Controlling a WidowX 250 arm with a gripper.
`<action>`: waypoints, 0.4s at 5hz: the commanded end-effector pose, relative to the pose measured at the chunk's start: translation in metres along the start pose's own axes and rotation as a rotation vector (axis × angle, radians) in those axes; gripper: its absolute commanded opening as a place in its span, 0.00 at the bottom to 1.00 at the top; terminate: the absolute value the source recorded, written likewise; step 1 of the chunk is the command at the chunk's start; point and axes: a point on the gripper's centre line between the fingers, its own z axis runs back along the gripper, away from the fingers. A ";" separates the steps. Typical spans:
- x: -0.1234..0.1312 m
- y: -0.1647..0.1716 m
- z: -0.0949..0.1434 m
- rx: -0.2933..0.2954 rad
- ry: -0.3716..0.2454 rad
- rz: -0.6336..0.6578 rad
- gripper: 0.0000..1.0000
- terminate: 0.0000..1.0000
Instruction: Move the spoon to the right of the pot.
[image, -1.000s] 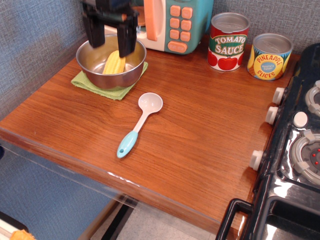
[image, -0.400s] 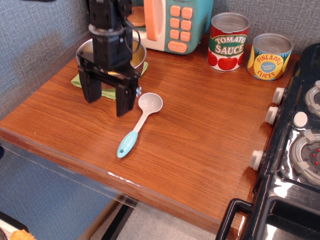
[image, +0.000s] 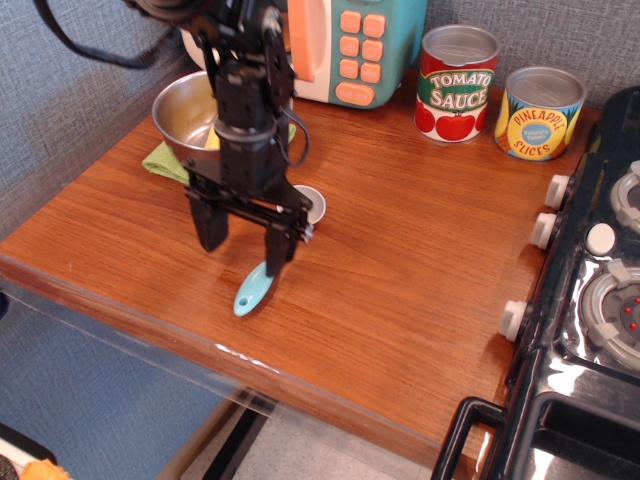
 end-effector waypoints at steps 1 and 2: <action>-0.002 -0.022 0.001 0.029 -0.092 -0.038 1.00 0.00; -0.001 -0.016 -0.002 0.024 -0.098 -0.011 0.00 0.00</action>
